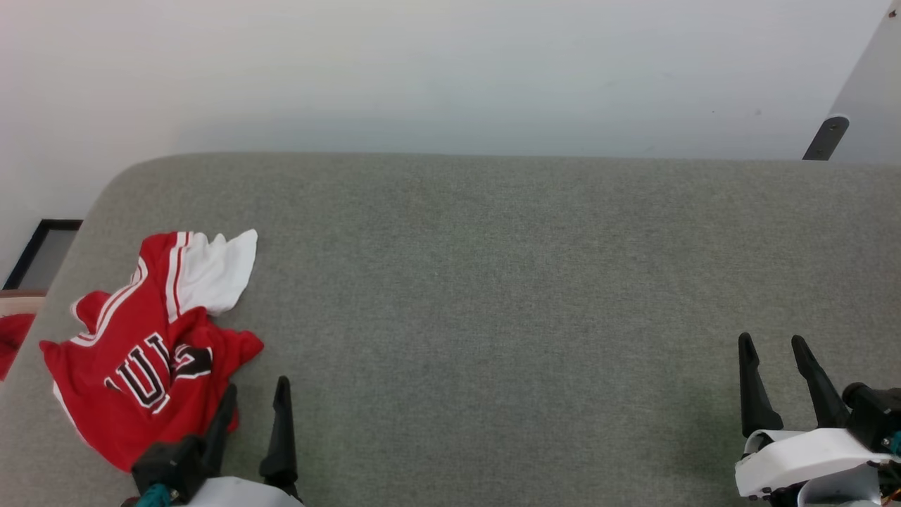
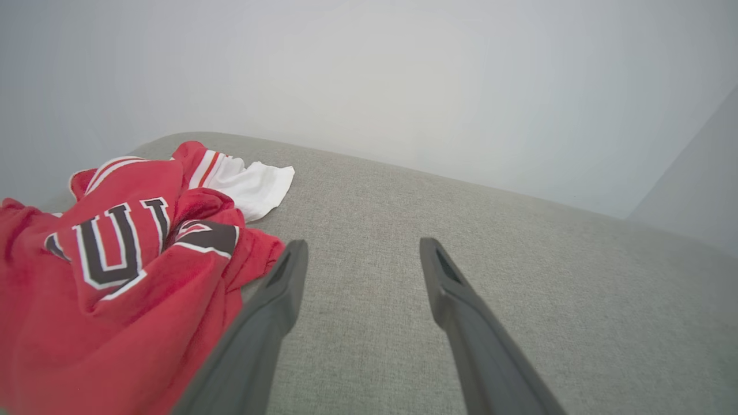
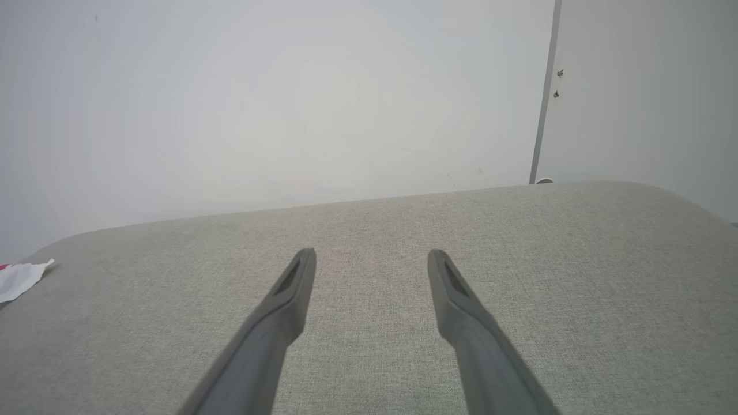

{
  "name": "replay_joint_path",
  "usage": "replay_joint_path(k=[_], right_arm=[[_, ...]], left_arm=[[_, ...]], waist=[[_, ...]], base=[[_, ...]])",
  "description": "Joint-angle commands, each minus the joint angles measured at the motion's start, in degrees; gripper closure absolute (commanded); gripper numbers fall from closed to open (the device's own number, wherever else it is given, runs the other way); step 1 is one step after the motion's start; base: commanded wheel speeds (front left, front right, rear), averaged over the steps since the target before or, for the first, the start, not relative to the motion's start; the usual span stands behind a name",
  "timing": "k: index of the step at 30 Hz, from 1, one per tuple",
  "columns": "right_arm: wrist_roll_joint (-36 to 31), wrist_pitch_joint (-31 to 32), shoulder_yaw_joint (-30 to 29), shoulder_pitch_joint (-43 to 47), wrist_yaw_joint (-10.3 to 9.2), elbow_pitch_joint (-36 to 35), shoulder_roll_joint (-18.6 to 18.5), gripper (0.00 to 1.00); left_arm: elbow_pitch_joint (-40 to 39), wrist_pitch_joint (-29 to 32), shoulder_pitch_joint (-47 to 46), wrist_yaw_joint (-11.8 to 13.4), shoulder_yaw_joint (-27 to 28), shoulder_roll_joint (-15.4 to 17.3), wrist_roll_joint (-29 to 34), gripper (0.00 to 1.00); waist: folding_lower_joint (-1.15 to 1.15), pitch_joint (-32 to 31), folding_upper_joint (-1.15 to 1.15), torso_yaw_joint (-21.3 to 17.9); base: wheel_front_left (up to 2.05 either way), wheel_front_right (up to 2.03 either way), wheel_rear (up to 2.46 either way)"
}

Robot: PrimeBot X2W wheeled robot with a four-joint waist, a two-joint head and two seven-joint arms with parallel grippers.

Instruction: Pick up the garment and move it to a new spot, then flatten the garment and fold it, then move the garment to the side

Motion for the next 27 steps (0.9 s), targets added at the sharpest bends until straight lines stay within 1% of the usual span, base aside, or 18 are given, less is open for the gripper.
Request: replay_joint_path(k=[1, 6, 18, 27], right_arm=[[-1.28, -0.48, 0.15, -0.32, 0.04, -0.59, 0.07, 0.00], [-3.04, -1.16, -0.23, -0.07, 0.04, -0.53, 0.15, 0.00], [-7.25, -2.57, -0.93, -0.48, 0.04, 0.23, 0.39, 0.00], [-9.20, -3.56, -1.08, 0.17, 0.05, 0.67, 0.47, 0.00]], left_arm=[[-0.60, -0.40, 0.11, 0.19, -0.06, 0.34, 1.34, 0.00], [-0.28, -1.08, -0.22, -0.38, -0.18, 0.13, 3.32, 0.00], [-0.81, -2.50, -0.04, 0.03, -0.22, -0.11, 9.57, 0.00], [-0.94, -3.49, 1.00, -0.60, 0.32, -0.46, 12.81, 0.00]], waist=[[0.00, 0.03, 0.00, 0.02], [0.00, 0.26, 0.00, 0.16], [0.00, 0.60, 0.00, 0.04], [0.00, 0.00, 0.00, 0.34]], base=[[0.00, 0.00, 0.00], [0.00, 0.00, 0.00], [0.00, 0.00, 0.00], [0.00, 0.00, 0.00]])
